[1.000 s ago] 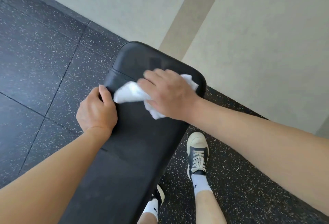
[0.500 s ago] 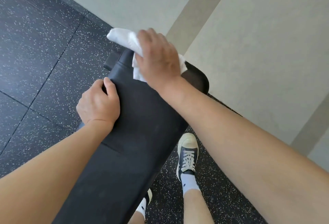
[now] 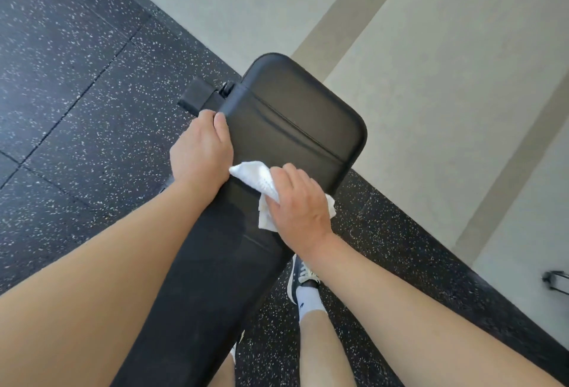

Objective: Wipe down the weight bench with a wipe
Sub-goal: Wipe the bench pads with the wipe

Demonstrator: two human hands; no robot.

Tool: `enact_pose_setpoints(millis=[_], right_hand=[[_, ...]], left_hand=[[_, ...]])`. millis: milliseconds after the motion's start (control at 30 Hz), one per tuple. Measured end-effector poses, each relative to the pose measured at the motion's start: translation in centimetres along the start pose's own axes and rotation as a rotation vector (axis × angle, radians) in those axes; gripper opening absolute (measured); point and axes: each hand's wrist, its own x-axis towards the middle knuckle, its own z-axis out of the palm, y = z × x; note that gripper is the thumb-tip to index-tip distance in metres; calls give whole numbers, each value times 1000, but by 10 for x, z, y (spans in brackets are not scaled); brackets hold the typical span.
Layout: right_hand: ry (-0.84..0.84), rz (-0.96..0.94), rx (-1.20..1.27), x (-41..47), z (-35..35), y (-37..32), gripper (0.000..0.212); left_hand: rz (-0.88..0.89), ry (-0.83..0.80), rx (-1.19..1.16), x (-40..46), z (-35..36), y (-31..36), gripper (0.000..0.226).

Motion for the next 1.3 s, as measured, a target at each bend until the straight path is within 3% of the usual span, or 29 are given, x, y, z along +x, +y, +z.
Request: enact_pose_setpoints(millis=[100,300,433,633,800,1000,1167,1300], right_hand=[[-32,35,49,-28,12,-48,18],[-115,-26,98,-63,38,-138,25],[-158,-161,102,-92,55,-197,21],[-166,-137,81,-111,60,-227,26],[-295,-358,35,-158,66,-263,24],[-483,-265,12,-156,56,-282,15],[-470,-242,66,-138,20,-286,22],[-453,-326,66,-114,-30,-306,23]], left_hand=[[94,-73,-62,-23,-16,-33,40],[-15,-268,-24,-128,-60,-172,27],[-80,-219,-46,-195,-72,-230,29],[-183,-175,85,-265,-86,-294,41],[-285,-98,101,-318,-98,-320,48],[-381,-151,121,-366,-127,-331,58],[-452,-91,42,-382,-162,-321,47],[-469,-11,-34,-390,-203,-300,47]])
